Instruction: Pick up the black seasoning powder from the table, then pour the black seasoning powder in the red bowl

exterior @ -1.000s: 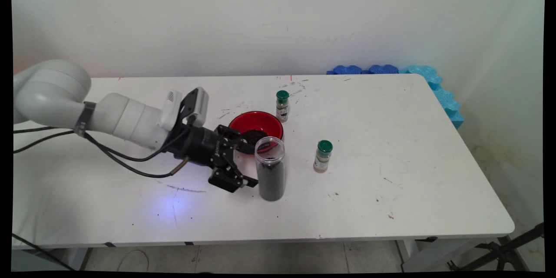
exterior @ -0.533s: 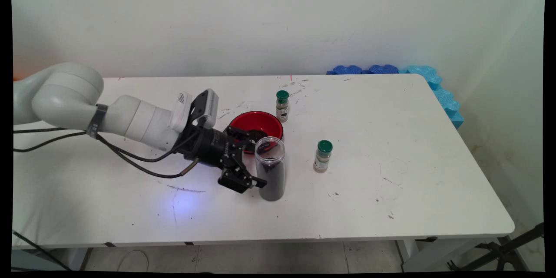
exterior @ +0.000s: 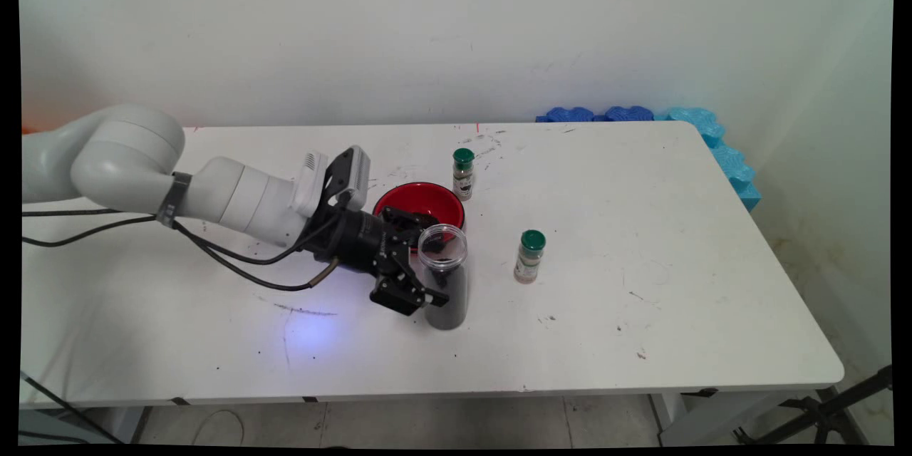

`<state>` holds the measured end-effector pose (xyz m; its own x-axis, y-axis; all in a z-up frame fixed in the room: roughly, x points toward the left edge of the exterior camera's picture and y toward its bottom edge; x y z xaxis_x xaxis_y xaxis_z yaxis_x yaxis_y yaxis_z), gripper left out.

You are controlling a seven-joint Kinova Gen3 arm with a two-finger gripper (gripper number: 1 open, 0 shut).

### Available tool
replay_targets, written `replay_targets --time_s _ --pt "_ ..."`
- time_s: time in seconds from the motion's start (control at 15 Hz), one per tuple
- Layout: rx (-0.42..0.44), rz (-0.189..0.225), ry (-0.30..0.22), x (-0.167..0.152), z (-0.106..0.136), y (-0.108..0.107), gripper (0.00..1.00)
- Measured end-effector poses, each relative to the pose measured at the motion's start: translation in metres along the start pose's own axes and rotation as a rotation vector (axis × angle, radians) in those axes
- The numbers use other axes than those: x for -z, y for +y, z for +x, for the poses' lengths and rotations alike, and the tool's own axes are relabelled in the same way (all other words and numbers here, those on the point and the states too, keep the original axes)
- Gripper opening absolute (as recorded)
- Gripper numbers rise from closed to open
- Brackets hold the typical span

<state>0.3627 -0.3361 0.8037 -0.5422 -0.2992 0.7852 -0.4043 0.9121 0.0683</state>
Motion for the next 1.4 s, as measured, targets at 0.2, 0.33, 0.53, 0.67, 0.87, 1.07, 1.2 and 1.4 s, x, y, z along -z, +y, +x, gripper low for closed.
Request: replay_targets --time_s 0.2,0.33,0.53,0.67,0.87,1.07,1.2,1.4 --pt "0.011 0.002 0.006 -0.002 0.002 -0.001 0.0" --pt "0.018 -0.001 0.008 -0.001 0.004 -0.001 0.0" --pt "0.022 -0.008 0.01 0.004 0.009 0.001 0.0" --pt "0.026 -0.01 0.01 0.01 0.012 0.001 0.0" --pt "0.038 -0.009 0.015 0.027 0.023 0.002 0.0" --pt "0.059 -0.01 0.023 0.049 0.037 0.002 0.0" --pt "0.079 -0.014 0.026 0.068 0.049 0.002 0.0" --pt "0.133 -0.018 0.022 0.097 0.066 0.003 0.0"
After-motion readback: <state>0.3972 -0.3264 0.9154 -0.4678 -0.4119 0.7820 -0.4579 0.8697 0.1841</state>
